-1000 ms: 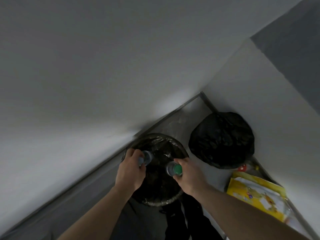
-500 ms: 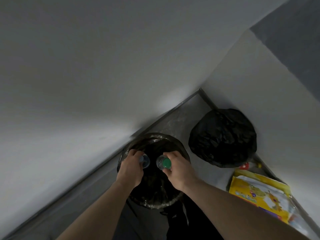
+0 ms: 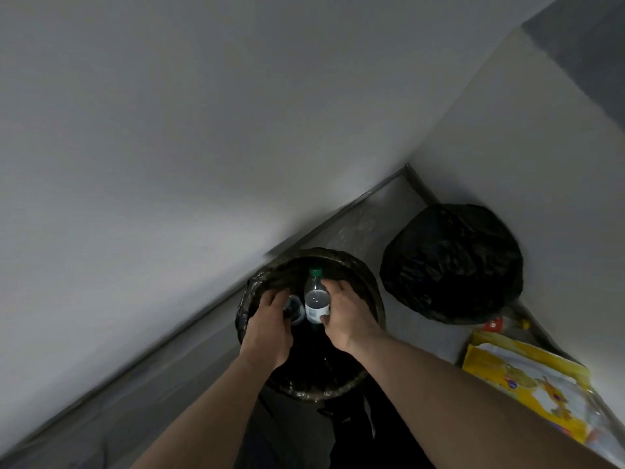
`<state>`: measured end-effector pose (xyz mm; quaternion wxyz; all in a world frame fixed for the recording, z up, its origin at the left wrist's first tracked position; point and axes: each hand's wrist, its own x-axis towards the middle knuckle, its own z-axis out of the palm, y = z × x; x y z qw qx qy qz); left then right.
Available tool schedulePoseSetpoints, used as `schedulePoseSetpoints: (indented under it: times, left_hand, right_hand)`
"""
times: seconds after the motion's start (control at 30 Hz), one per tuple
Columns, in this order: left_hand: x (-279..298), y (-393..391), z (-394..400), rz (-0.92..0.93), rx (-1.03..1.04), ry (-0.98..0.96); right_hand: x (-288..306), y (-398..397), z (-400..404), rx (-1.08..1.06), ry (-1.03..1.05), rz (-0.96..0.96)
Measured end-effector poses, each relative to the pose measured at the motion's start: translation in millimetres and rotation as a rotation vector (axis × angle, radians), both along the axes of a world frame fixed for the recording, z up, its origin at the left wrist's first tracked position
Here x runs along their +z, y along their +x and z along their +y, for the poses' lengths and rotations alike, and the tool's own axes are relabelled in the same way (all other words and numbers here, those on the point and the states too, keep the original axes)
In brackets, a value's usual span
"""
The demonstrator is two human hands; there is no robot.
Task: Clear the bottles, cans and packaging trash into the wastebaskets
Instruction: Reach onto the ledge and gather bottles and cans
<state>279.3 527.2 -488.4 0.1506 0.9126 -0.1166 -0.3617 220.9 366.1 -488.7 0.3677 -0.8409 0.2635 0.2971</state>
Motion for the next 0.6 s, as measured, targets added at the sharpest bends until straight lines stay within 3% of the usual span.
schedulePoseSetpoints:
  times: [0.33,0.6]
  left_hand:
    - [55.7,1.7,3.0,0.006,0.033,-0.015]
    - [226.4,-32.2,2.7,0.035,-0.145,-0.086]
  right_hand:
    - [66.0,-28.5,-14.9,0.037,-0.005,0.012]
    - [231.0,-68.1,-41.6,0.157,-0.167,0.071]
